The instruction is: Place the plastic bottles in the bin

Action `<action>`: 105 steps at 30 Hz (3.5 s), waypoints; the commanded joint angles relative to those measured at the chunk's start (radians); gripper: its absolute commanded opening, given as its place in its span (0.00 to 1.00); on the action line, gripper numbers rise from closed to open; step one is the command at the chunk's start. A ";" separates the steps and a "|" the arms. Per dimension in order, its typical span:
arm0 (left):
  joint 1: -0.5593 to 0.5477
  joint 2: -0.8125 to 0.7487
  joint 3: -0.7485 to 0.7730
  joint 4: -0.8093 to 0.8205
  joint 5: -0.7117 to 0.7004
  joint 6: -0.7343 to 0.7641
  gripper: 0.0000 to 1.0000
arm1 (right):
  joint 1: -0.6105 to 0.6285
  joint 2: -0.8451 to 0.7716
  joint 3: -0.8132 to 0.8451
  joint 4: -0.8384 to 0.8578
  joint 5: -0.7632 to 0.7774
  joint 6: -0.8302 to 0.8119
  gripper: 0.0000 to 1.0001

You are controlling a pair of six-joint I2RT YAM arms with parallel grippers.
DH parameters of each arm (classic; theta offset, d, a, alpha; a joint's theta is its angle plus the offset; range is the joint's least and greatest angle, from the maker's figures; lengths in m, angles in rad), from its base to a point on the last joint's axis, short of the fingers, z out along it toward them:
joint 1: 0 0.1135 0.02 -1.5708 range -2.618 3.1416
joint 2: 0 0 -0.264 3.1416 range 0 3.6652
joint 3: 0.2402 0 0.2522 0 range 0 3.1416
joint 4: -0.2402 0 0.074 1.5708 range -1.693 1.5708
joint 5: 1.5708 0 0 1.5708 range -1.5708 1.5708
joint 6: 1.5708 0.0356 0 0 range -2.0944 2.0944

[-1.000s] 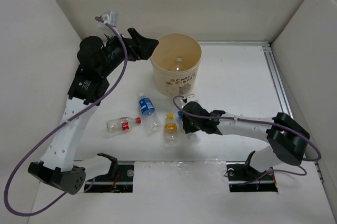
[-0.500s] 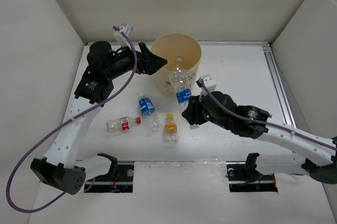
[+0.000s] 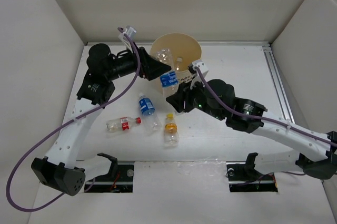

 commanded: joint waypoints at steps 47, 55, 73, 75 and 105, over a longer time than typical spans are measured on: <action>-0.002 0.015 0.185 -0.029 -0.596 0.055 1.00 | 0.023 0.427 -0.345 0.169 0.034 0.331 0.91; -0.002 -0.072 0.113 -0.112 -0.593 0.064 1.00 | 0.046 0.469 -0.376 0.157 0.003 0.388 0.46; -0.002 -0.062 -0.272 0.340 -0.010 -0.173 1.00 | -0.113 -0.197 -0.458 0.279 -0.096 -0.061 0.00; -0.002 -0.062 -0.286 0.368 0.019 -0.182 1.00 | -0.143 -0.249 -0.458 0.318 -0.144 -0.095 0.00; -0.002 -0.109 -0.322 0.342 0.100 -0.161 0.58 | -0.172 0.004 -0.182 0.533 -0.253 -0.138 0.00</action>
